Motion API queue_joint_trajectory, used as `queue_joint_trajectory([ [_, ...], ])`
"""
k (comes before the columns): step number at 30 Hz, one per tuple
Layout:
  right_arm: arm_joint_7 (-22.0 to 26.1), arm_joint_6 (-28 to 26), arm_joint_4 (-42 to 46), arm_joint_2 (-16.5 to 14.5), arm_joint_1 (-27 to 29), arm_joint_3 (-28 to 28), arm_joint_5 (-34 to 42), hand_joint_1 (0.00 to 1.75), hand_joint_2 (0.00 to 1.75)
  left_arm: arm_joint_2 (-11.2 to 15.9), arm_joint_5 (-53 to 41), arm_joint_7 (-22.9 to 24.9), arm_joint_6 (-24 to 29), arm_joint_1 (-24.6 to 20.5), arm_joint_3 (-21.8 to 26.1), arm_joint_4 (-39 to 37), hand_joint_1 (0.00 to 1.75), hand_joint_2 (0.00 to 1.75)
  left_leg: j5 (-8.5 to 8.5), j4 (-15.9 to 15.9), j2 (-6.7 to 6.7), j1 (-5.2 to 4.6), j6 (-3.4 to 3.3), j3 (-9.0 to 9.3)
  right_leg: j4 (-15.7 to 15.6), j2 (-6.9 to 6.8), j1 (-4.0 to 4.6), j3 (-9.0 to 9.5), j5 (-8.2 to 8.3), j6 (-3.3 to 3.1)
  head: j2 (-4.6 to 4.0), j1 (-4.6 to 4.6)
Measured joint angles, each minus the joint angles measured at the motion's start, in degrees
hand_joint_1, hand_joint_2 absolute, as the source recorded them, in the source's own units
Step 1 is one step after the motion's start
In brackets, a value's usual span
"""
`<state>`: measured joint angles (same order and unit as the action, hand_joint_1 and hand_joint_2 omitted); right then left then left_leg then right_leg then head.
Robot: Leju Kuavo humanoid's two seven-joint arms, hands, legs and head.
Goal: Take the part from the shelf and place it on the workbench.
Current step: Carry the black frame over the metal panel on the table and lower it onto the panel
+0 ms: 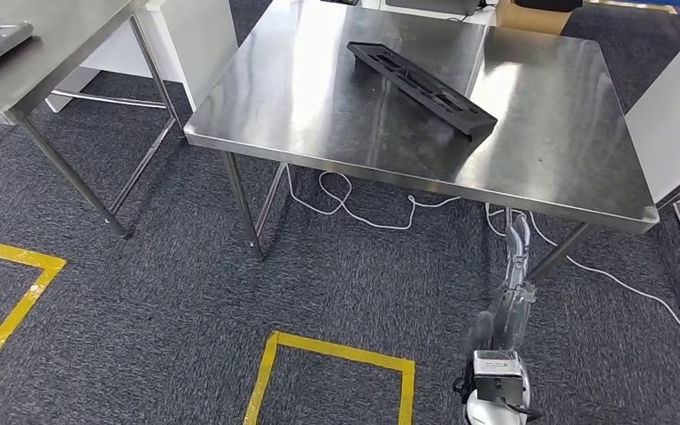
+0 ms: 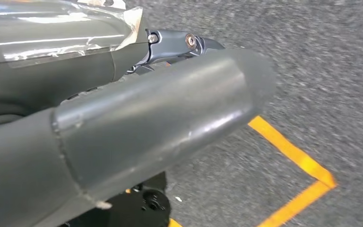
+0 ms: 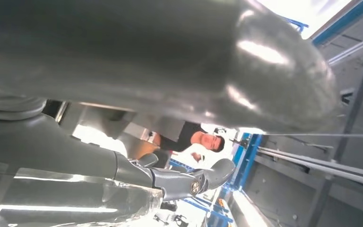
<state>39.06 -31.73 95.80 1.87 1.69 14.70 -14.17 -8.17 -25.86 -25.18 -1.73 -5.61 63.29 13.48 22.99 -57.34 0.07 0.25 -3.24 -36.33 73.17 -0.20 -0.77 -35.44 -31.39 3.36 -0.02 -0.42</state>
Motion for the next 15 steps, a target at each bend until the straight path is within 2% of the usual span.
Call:
queue_joint_trajectory([
  [1, 0.05, 0.14, 0.0, 0.09, -0.06, -0.01, 0.1, 0.0, 0.0, -0.04, 0.04, 0.0, 0.0, 0.0, 0.01, -0.01, 0.0, 0.0, -0.82, -0.05, 0.02, -0.08, 0.12, -0.88, -3.25, 0.0, 0.17, 2.99, 1.07, 0.12, 0.0, 0.01],
  [2, 0.08, 0.21, 0.05, 0.14, -0.18, -0.01, 0.19, 0.0, 0.0, -0.09, 0.06, 0.0, -0.01, 0.0, 0.01, -0.01, 0.0, 0.0, -1.53, -0.13, 0.02, -0.23, 0.31, -1.57, -8.15, 0.0, 0.45, 6.78, 1.05, -0.18, 0.0, 0.03],
  [3, 0.09, 0.26, 0.13, 0.16, -0.34, -0.01, 0.25, 0.0, 0.0, -0.15, 0.08, 0.0, -0.01, -0.01, 0.01, -0.02, 0.0, 0.0, -2.24, -0.17, 0.02, -0.36, 0.54, -2.01, -13.1, 0.02, 0.74, 10.03, 0.17, -0.78, -0.01, -0.01],
  [4, 0.1, 0.3, 0.21, 0.17, -0.46, -0.02, 0.33, 0.0, 0.0, -0.19, 0.09, -0.01, -0.02, -0.02, 0.01, -0.02, 0.0, 0.0, -2.97, -0.09, 0.04, -0.45, 0.78, -2.21, -16.88, 0.04, 1.01, 12.28, -0.86, -1.41, -0.01, -0.08],
  [5, 0.13, 0.32, 0.29, 0.2, -0.52, -0.02, 0.4, 0.0, 0.0, -0.22, 0.11, -0.02, -0.02, 0.0, 0.01, -0.02, 0.0, 0.0, -3.68, 0.1, 0.04, -0.49, 1.05, -2.3, -19.03, 0.05, 1.3, 13.31, -1.52, -1.94, -0.01, -0.14],
  [8, 0.17, 0.34, 0.31, 0.29, -0.42, -0.03, 0.6, 0.0, 0.0, -0.24, 0.13, -0.04, -0.02, 0.09, 0.01, -0.02, 0.0, 0.0, -4.94, 0.65, 0.05, -0.35, 1.54, -2.3, -19.21, 0.06, 1.58, 12.81, -1.24, -2.61, 0.0, -0.23],
  [11, 0.17, 0.34, 0.31, 0.31, -0.38, -0.04, 0.64, 0.0, 0.0, -0.24, 0.13, -0.04, -0.02, 0.12, 0.01, -0.02, 0.0, 0.0, -5.02, 0.66, 0.04, -0.38, 1.6, -2.32, -19.25, 0.06, 1.54, 12.74, -1.14, -2.67, 0.0, -0.24],
  [12, 0.18, 0.34, 0.3, 0.33, -0.32, -0.04, 0.71, 0.0, 0.0, -0.21, 0.13, -0.05, -0.02, 0.19, 0.02, -0.02, 0.0, 0.0, -5.08, 0.63, -0.03, -0.36, 1.66, -2.46, -19.34, 0.02, 1.13, 12.58, -0.89, -2.85, 0.0, -0.27],
  [13, 0.25, 0.34, 0.3, 0.39, -0.15, -0.05, 0.88, 0.0, 0.0, -0.19, 0.13, -0.09, -0.02, 0.33, 0.02, -0.03, 0.0, 0.0, -2.54, -1.13, -0.11, -0.23, 1.95, -3.08, -19.38, -0.09, 0.76, 11.85, -0.14, -3.39, 0.0, -0.44],
  [14, 0.39, 0.33, 0.3, 0.48, 0.14, -0.05, 1.1, 0.0, 0.0, -0.16, 0.13, -0.15, -0.02, 0.47, 0.03, -0.04, 0.0, 0.0, 0.56, -6.26, -0.19, 0.05, 2.48, -3.87, -19.24, -0.27, 0.43, 10.28, 1.29, -3.82, 0.0, -0.6],
  [15, 0.56, 0.28, 0.3, 0.61, 0.55, -0.05, 1.35, 0.0, 0.0, -0.13, 0.1, -0.24, -0.04, 0.59, 0.03, -0.05, 0.0, 0.0, 2.64, -9.92, -0.25, 0.47, 3.03, -3.19, -18.8, -0.44, 0.06, 8.22, 2.9, -4.08, 0.0, -0.74],
])
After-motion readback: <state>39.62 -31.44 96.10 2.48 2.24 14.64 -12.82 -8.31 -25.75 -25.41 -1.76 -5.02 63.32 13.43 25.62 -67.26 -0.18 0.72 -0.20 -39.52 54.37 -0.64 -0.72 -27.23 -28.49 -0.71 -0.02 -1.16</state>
